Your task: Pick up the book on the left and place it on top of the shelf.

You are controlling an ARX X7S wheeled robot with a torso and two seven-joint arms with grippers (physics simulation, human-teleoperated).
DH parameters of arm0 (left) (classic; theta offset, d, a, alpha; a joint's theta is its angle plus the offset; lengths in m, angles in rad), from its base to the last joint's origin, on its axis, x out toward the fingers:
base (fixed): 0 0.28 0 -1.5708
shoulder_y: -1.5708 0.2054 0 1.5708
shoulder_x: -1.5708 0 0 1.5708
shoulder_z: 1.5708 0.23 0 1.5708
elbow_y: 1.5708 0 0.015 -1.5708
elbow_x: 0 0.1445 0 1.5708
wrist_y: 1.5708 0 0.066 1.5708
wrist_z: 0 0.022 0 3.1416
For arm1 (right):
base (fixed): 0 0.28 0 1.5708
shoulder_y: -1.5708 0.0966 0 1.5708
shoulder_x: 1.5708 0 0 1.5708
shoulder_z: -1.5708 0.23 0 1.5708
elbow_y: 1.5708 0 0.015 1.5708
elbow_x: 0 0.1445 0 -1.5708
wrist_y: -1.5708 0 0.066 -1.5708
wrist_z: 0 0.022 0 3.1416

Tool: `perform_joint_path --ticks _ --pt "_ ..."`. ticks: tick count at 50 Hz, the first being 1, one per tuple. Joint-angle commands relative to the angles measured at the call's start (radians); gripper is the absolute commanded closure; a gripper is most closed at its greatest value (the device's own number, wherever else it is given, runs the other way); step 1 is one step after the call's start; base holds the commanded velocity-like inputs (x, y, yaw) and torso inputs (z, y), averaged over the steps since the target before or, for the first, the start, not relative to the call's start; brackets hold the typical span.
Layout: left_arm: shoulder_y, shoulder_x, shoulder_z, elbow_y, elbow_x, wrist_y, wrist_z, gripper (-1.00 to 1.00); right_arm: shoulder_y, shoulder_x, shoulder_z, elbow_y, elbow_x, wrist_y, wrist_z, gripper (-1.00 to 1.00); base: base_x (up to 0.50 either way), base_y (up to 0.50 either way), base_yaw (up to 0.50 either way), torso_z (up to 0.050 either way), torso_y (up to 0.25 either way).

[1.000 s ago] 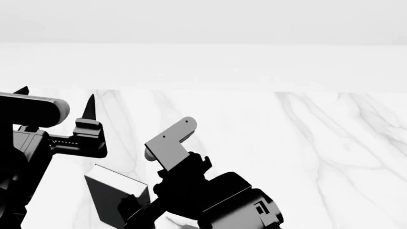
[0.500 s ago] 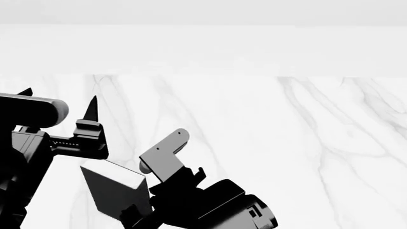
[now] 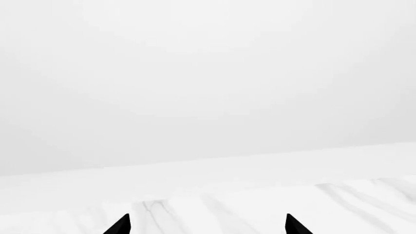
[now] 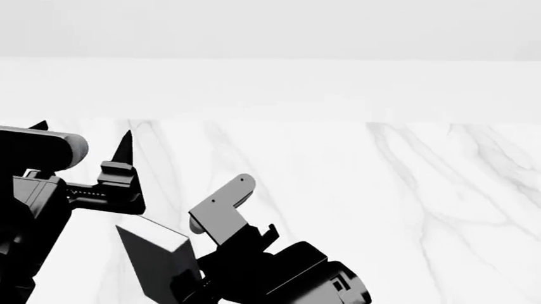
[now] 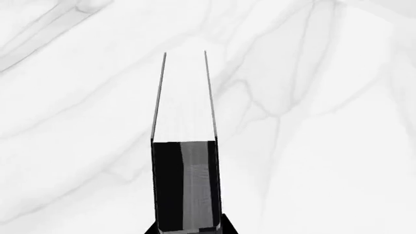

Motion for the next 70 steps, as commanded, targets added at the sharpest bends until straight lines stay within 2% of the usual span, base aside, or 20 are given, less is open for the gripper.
perform_joint_path --ticks 1,18,20,23,24,25,26,27,35,41,45,51,59,61,67,70 --pt "0.001 0.016 -0.033 0.001 -0.003 0.012 0.024 -1.00 0.003 -0.007 0.023 -0.065 0.008 0.025 -0.010 1.00 0.00 0.00 0.00 0.000 0.250" --pt "-0.007 0.010 -0.033 0.021 -0.021 -0.001 0.014 -1.00 0.010 0.057 0.036 -0.256 0.040 0.140 0.073 1.00 0.00 0.00 0.00 0.000 0.250" --pt "-0.004 0.013 -0.040 0.025 -0.022 0.005 0.010 -1.00 0.015 0.070 0.036 -0.293 0.035 0.168 0.103 1.00 0.00 0.00 0.00 0.000 0.250" --pt "-0.007 0.012 -0.039 0.022 -0.019 -0.006 -0.002 -1.00 0.062 0.097 0.031 -0.357 -0.016 0.267 0.229 1.00 0.00 0.00 0.00 0.000 0.000" --pt "-0.006 0.011 -0.038 0.021 -0.017 -0.003 -0.002 -1.00 0.075 0.107 0.001 -0.374 -0.060 0.282 0.272 1.00 0.00 0.00 0.00 0.000 0.000" --pt "-0.005 0.010 -0.036 0.019 -0.015 0.002 -0.003 -1.00 0.115 0.128 -0.110 -0.382 -0.205 0.323 0.390 1.00 0.00 0.00 0.00 0.000 0.000" --pt "-0.005 0.009 -0.036 0.019 -0.015 0.003 -0.004 -1.00 0.115 0.128 -0.111 -0.383 -0.205 0.324 0.390 1.00 0.00 0.00 0.00 0.000 0.000" --pt "-0.004 0.009 -0.035 0.018 -0.014 0.005 -0.006 -1.00 0.151 0.143 -0.173 -0.395 -0.280 0.394 0.450 1.00 0.00 0.00 0.00 0.000 0.000" --pt "-0.001 0.005 -0.025 0.019 -0.012 0.016 -0.009 -1.00 0.299 0.186 -0.428 -0.411 -0.496 0.680 0.557 1.00 0.00 0.00 0.00 0.000 0.000" --pt "0.000 0.002 -0.023 0.015 -0.013 0.020 -0.011 -1.00 0.354 0.196 -0.531 -0.378 -0.550 0.771 0.563 1.00 0.00 0.00 0.00 0.000 0.000" --pt "0.001 0.000 -0.020 0.011 -0.014 0.025 -0.012 -1.00 0.413 0.203 -0.650 -0.334 -0.590 0.855 0.550 1.00 0.00 0.00 0.00 0.000 0.000" --pt "0.004 -0.001 -0.014 0.005 -0.014 0.032 -0.014 -1.00 0.489 0.190 -0.824 -0.169 -0.626 0.907 0.527 1.00 0.00 0.00 0.00 0.000 0.003" --pt "0.005 -0.004 -0.012 0.003 -0.017 0.035 -0.017 -1.00 0.558 0.217 -0.861 -0.062 -0.675 0.953 0.459 1.00 0.00 0.00 0.00 0.000 0.001" --pt "0.006 -0.005 -0.011 0.004 -0.018 0.035 -0.017 -1.00 0.561 0.226 -0.816 -0.037 -0.691 0.949 0.431 1.00 0.00 0.00 0.00 0.000 0.000" --pt "0.008 -0.009 -0.012 -0.002 -0.020 0.042 -0.018 -1.00 0.594 0.244 -0.848 0.131 -0.694 0.946 0.398 1.00 0.00 0.00 0.00 0.000 0.002" --pt "0.009 -0.010 -0.009 -0.010 -0.019 0.049 -0.017 -1.00 0.590 0.264 -0.831 0.190 -0.766 0.953 0.326 1.00 0.00 0.00 0.00 0.000 0.003"
